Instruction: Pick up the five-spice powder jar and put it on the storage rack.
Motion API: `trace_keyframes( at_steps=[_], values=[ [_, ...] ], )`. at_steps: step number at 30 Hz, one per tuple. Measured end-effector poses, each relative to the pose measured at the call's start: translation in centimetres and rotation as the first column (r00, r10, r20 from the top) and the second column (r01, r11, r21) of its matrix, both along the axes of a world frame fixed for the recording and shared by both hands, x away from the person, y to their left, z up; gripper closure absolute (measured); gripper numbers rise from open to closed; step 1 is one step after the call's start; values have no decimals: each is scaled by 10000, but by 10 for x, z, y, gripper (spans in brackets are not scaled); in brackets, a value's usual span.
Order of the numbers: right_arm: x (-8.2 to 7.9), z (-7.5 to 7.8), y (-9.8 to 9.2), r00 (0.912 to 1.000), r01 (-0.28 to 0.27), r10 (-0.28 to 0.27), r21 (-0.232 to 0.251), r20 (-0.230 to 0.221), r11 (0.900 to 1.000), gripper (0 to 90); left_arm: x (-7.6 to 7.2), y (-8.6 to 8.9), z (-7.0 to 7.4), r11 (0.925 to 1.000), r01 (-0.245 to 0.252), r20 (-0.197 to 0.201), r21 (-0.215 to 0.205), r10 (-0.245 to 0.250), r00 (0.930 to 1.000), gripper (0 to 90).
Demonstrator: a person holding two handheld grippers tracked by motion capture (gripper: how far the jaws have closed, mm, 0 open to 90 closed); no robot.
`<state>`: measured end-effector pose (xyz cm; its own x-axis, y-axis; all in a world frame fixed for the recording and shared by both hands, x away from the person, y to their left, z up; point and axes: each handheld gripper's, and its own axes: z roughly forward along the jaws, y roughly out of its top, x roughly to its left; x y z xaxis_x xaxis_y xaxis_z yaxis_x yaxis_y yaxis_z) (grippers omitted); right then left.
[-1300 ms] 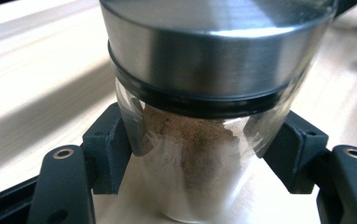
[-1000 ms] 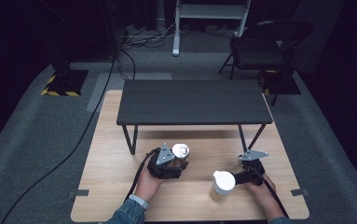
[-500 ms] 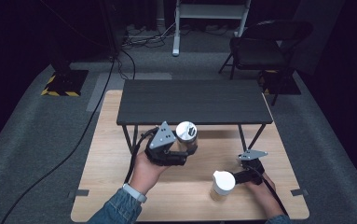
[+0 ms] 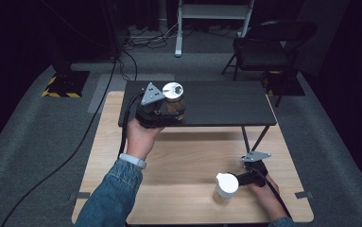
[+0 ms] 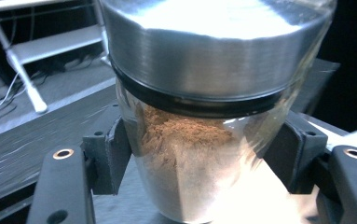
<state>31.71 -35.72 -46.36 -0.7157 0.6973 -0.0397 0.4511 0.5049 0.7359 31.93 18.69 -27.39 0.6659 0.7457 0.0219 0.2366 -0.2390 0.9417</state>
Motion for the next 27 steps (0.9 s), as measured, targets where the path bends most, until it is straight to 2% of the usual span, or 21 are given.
trace_keyframes(
  at_steps=[3,5,7,10,13,17,20,22,24,27],
  values=[
    [1,0,0,10000,-20,20,-12,3,10000,23,9,0,-2,9991,-378,-296,-205,372,9989,309],
    [1,0,0,10000,-23,23,-14,4,10000,23,16,-3,-2,9984,-546,-525,-154,537,9972,309],
    [1,0,0,10000,-21,21,-12,4,10000,23,21,-7,-2,9980,-639,-805,26,639,9947,308],
    [1,0,0,10000,-23,23,-11,4,10000,23,23,-14,-3,9960,-745,-891,497,787,9929,309],
    [1,0,0,10000,-24,24,-11,2,10000,23,22,-16,-9,9963,-715,-644,469,744,9951,308],
    [1,0,0,10000,-23,23,-10,0,10000,23,20,-15,-14,9967,-754,-592,310,772,9953,297],
    [1,0,0,10000,-18,18,-10,-6,10000,23,19,-12,-18,9971,-751,-658,154,760,9949,118],
    [1,0,0,10000,-24,24,-11,0,10000,23,11,-9,-23,9959,-907,-390,77,909,9951,88],
    [1,0,0,10000,-22,22,-12,0,10000,23,3,-3,-29,9952,-948,-156,-227,944,9954,70],
    [1,0,0,10000,-25,25,-11,-4,10000,23,-9,6,-35,9968,-761,-77,-228,759,9971,56]
  ],
)
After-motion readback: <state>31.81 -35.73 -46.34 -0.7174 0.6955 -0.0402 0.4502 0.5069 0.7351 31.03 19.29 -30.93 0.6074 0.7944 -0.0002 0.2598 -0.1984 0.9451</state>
